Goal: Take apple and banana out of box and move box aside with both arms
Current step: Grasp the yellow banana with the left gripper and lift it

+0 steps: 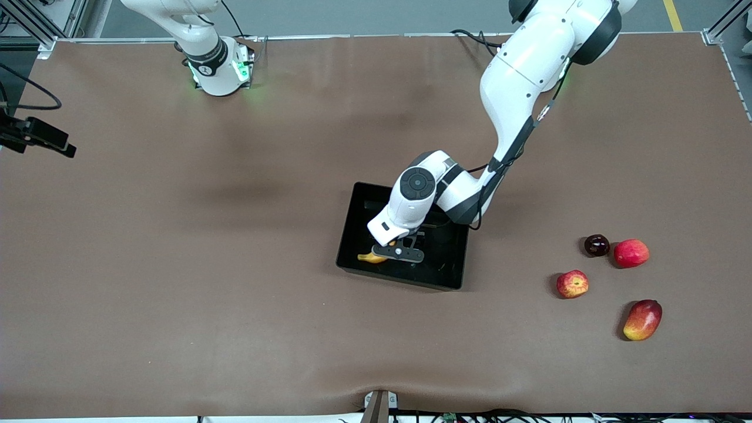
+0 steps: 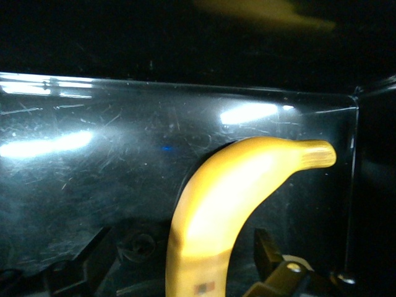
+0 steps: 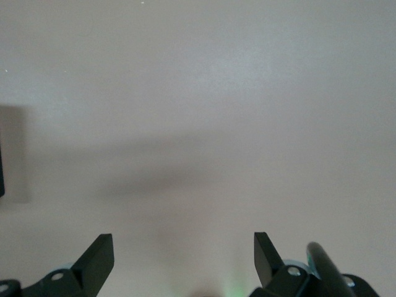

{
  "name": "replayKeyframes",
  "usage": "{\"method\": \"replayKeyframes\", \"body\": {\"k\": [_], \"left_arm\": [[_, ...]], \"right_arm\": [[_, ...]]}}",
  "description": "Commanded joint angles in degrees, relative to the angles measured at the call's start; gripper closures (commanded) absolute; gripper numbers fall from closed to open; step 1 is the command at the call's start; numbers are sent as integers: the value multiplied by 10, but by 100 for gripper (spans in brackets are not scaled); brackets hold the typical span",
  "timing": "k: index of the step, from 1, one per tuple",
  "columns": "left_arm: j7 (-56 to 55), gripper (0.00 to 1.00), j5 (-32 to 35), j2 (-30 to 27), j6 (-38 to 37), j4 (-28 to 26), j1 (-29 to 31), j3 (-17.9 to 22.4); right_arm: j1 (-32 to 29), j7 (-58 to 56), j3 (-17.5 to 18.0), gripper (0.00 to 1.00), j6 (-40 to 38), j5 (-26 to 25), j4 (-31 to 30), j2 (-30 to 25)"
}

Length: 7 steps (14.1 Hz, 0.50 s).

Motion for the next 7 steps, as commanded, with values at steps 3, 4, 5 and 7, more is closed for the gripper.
{"method": "replayKeyframes", "body": {"k": [3,4,5,7], "left_arm": [[-6,90,22,4,8,13,-10,9],[-6,100,26,2,8,13,-7,9],[-6,100,26,-1,8,13,-5,10],[-6,100,27,-13,2,13,-3,11]], "right_arm": [[-13,0,8,0,-7,2,14,33],[-13,0,8,0,-8,2,14,41],[-13,-2,8,0,-7,2,14,43],[-11,-2,8,0,-9,2,14,49]]}}
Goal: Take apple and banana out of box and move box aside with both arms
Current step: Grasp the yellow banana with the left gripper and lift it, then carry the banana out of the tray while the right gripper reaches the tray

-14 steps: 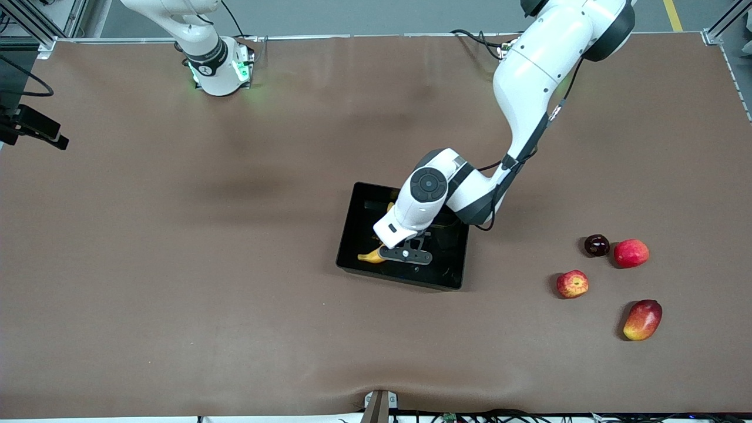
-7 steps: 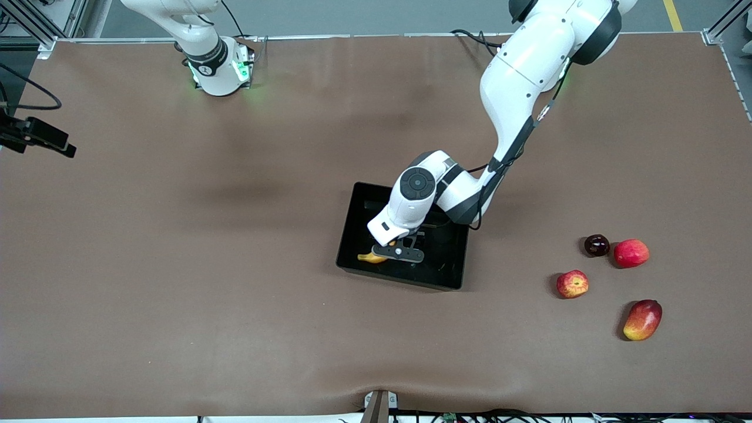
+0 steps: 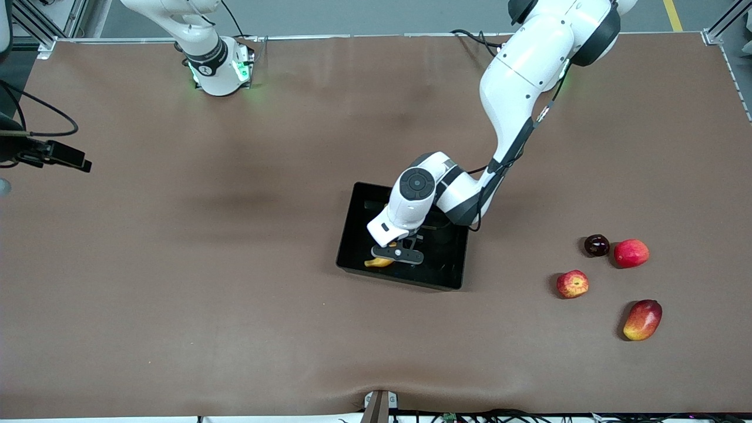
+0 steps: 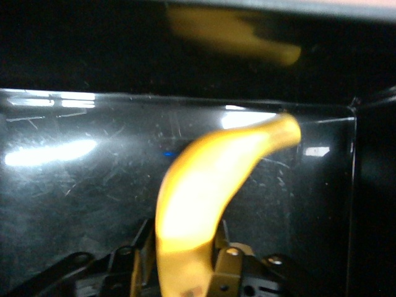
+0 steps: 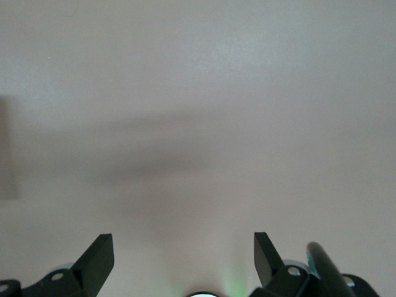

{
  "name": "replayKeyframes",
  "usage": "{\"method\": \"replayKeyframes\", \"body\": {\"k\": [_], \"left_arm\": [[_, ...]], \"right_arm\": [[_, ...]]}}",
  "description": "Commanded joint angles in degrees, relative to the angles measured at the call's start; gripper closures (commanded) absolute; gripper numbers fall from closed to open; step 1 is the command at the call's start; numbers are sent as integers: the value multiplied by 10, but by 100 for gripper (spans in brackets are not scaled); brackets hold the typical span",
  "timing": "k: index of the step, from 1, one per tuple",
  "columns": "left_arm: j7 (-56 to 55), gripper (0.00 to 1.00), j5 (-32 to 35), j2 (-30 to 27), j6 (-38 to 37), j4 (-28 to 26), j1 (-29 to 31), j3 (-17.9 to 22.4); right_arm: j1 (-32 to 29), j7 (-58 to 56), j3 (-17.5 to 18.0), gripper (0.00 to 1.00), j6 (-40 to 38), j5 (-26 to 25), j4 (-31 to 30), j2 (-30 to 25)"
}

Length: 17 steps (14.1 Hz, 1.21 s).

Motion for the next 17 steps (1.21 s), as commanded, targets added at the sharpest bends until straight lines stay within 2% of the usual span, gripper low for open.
{"method": "replayKeyframes", "body": {"k": [1,6,10,12,17], "left_arm": [[-6,100,16,-24,-1,1,-1,7],[-7,100,8,-101,-78,0,18,6],[4,100,9,-151,-114,-2,63,4],[35,100,9,-164,-135,-3,103,2],[160,100,9,-169,-187,-4,211,1]], "right_arm": [[-11,-1,8,0,-9,2,14,20],[0,0,11,0,-7,16,13,27],[30,48,12,0,5,114,15,40],[61,83,12,0,25,149,14,61],[195,253,12,0,148,152,15,135]]}}
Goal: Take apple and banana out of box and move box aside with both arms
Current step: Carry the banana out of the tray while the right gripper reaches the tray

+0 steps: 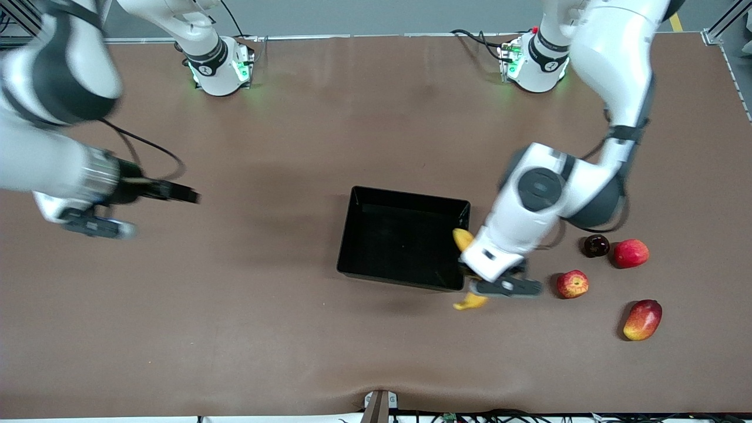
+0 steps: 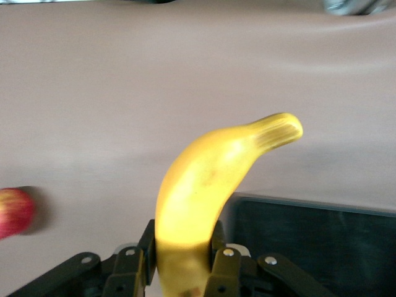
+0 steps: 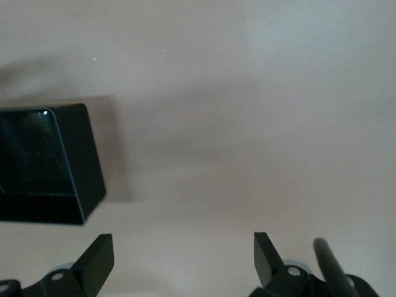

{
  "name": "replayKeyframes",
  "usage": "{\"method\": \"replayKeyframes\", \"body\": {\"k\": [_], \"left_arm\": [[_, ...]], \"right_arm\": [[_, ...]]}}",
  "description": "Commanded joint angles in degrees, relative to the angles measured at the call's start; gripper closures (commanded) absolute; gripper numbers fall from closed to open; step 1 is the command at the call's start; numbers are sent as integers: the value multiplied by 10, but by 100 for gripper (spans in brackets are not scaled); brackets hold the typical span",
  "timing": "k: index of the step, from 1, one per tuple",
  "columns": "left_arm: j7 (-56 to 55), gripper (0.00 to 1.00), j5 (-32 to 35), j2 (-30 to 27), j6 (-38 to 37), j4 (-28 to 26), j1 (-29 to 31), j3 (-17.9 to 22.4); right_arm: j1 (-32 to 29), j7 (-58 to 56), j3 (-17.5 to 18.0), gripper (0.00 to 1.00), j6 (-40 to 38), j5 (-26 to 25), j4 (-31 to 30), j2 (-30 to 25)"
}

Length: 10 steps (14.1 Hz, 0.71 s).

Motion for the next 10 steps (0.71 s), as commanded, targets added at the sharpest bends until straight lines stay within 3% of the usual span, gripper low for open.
{"method": "replayKeyframes", "body": {"k": [1,4,10], "left_arm": [[62,100,12,-14,-22,-18,56,-5],[187,100,16,-7,-22,-23,137,-5],[332,100,16,1,-17,-18,197,-2]], "right_arm": [[75,80,-6,0,64,9,12,44],[143,123,-6,0,153,6,13,97],[206,125,-6,0,265,5,22,191]]}}
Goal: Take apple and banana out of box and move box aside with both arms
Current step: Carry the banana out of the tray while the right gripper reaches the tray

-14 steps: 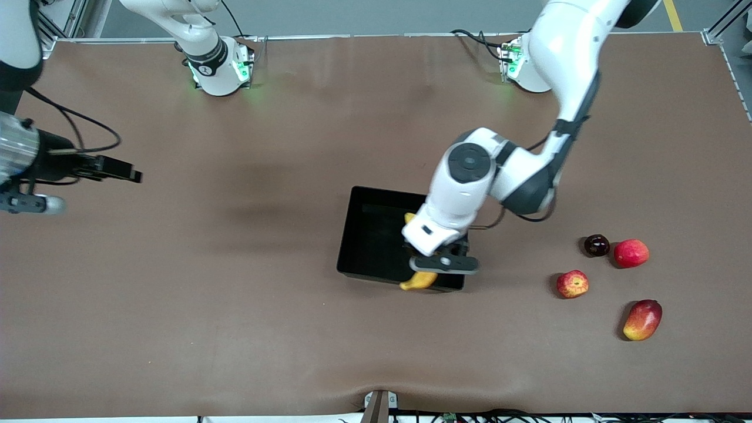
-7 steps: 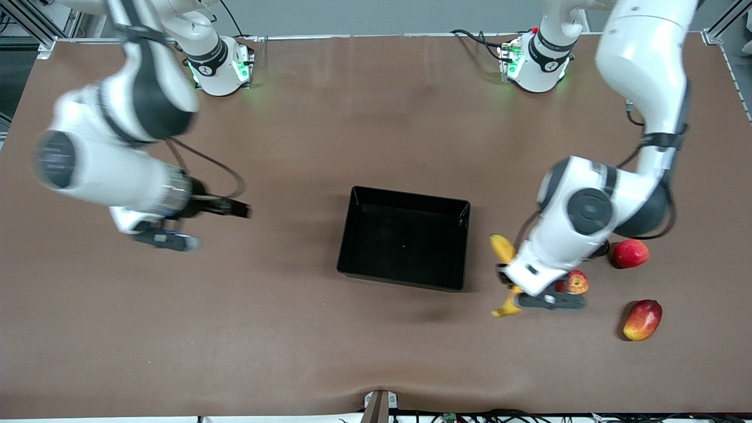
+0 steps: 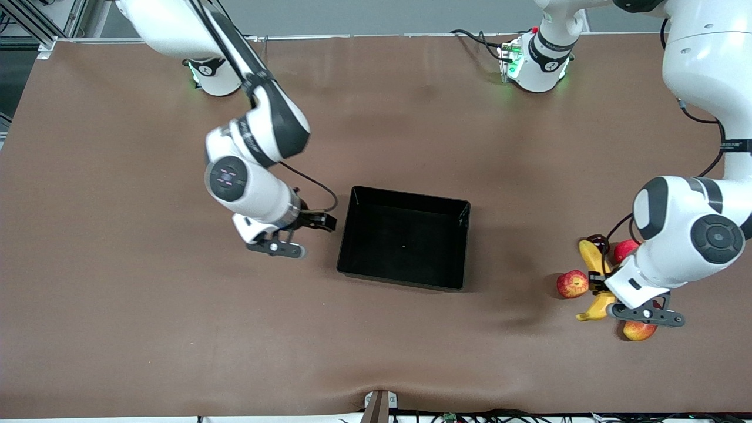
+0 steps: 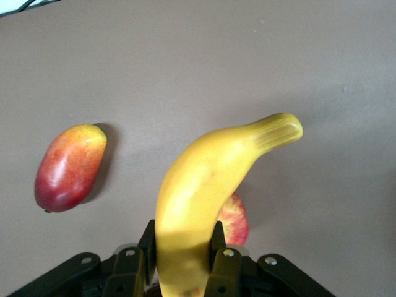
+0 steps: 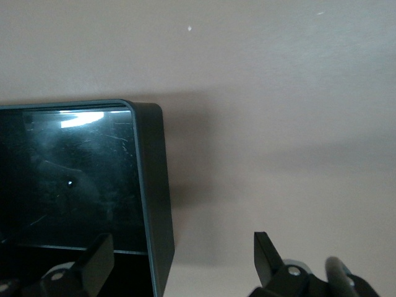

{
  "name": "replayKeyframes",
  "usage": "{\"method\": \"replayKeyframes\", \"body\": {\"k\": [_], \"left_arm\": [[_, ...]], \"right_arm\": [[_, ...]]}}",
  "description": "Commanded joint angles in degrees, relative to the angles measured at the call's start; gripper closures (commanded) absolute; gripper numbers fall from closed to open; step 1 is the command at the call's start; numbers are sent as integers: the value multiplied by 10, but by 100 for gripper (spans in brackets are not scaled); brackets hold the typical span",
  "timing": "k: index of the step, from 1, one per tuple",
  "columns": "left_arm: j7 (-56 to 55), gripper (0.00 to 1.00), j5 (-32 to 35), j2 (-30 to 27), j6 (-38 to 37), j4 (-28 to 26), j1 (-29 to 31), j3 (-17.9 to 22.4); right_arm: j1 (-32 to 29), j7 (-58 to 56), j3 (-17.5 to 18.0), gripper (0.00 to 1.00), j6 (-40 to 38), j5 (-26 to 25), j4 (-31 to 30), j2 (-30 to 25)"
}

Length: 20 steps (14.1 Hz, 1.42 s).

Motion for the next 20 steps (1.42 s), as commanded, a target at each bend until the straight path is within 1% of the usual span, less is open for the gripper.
{"method": "replayKeyframes", "body": {"k": [1,2,3,5,7,8,9,11,14,17,19,20], "left_arm": [[63,100,12,-5,-1,0,22,-5],[81,100,10,0,0,0,31,-5],[87,100,10,16,4,3,35,-5],[87,100,11,37,36,6,38,-4],[86,100,11,58,58,6,38,-4],[80,100,12,60,65,5,37,-4],[86,100,12,60,66,6,36,-3],[94,100,18,66,74,6,38,-2],[100,100,54,75,82,6,38,-2],[101,100,79,90,120,6,39,-1],[101,100,103,98,139,6,38,10],[101,100,107,102,143,6,38,11]], "right_arm": [[25,5,-6,2,13,5,29,36],[33,12,-6,8,14,5,43,52],[47,33,-7,16,16,1,54,67],[58,42,-8,43,34,-12,61,85],[62,44,-7,73,43,-63,60,91],[62,45,-7,90,43,-67,60,92],[62,46,-7,100,43,-66,60,94],[59,39,-7,100,41,-67,62,92],[48,38,-6,100,26,-61,71,84],[13,25,-4,100,-56,-58,119,80],[-12,-7,-5,100,-103,-25,135,69],[-28,-25,-7,100,-115,-18,131,48]]}}
